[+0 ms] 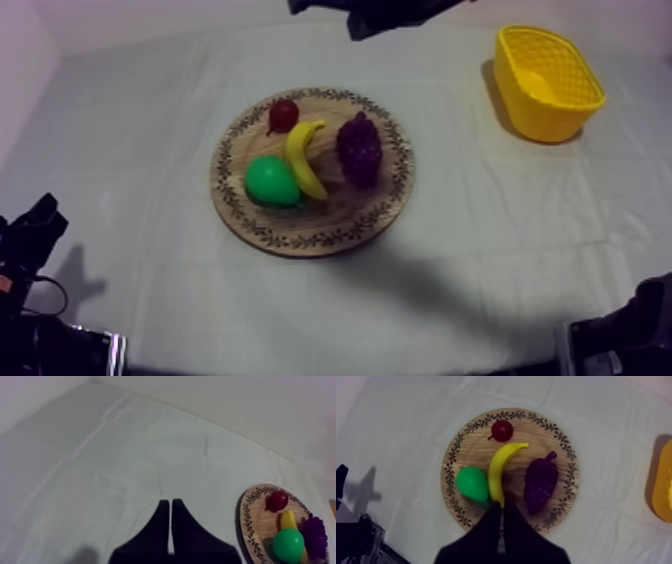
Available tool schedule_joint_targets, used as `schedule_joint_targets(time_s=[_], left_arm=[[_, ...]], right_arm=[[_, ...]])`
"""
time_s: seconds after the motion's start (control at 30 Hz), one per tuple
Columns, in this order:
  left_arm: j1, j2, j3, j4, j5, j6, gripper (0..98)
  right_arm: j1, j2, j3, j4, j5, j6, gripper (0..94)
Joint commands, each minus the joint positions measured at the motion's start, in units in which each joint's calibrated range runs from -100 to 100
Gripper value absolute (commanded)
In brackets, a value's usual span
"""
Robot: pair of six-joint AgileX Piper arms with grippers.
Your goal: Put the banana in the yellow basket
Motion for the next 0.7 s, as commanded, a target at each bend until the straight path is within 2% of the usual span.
schedule_joint_targets(time_s=[0.0, 0.23, 0.43, 0.53, 0.67], left_arm=[[0.0, 0.0, 0.0, -0.03, 0.0, 0.0, 0.1], [0.0, 0.0, 0.0, -0.03, 0.0, 0.0, 0.1], [0.0, 0.0, 0.0, -0.03, 0.0, 0.0, 0.1], [0.0, 0.0, 0.0, -0.03, 0.0, 0.0, 0.1], [0.0, 0.0, 0.0, -0.03, 0.0, 0.0, 0.1]], right_arm=[[0.0, 1.3, -1.1, -0.4, 0.3, 0.4, 0.3], [0.1, 3.2, -2.8, -1.7, 0.6, 1.4, 1.0], [0.7, 3.4, -3.4, -3.0, 1.2, 0.9, 12.4], [1.0, 3.4, -3.5, -3.5, 0.8, 1.1, 27.0], [0.3, 3.4, -2.8, -2.8, -0.1, 1.4, 48.9]])
